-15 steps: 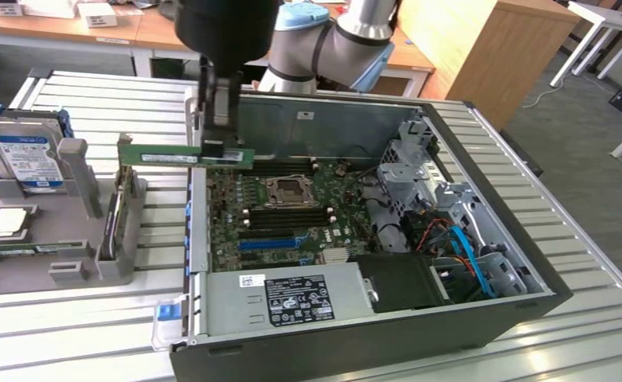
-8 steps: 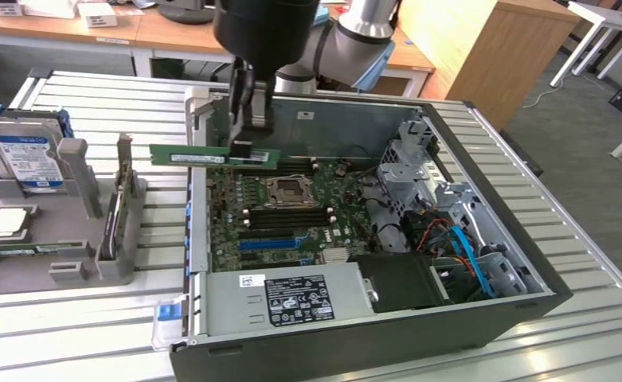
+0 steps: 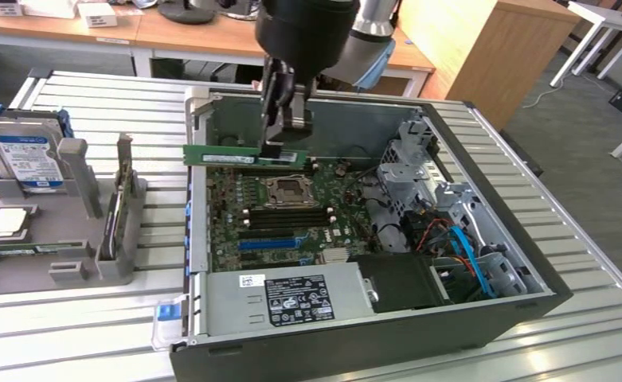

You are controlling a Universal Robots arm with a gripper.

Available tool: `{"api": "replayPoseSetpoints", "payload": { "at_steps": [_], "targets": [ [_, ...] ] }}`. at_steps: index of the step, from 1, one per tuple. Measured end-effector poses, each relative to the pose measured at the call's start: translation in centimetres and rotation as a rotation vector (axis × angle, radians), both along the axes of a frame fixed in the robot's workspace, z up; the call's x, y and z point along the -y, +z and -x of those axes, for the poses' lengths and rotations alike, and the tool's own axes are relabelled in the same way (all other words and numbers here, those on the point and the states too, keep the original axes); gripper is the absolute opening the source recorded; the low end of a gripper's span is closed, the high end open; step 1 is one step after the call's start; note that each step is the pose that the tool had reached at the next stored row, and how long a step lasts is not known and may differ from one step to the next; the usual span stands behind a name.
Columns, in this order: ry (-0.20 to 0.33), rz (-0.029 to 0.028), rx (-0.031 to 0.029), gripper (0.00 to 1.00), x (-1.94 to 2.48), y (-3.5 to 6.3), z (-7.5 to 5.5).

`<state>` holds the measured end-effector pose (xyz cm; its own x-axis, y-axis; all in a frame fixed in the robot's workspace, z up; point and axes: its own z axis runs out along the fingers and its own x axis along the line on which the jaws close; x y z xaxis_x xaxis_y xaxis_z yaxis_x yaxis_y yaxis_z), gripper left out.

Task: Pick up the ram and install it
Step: 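Pick up the ram and move it above insertion slot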

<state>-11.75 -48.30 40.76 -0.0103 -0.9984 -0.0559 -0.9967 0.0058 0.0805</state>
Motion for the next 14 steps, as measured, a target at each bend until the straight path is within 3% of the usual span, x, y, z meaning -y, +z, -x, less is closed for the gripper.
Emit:
{"api": "replayPoseSetpoints", "payload": {
  "at_steps": [14],
  "targets": [
    [0.000,0.0000,-0.0088,0.12,0.02,0.00,-5.8]
  ]
}}
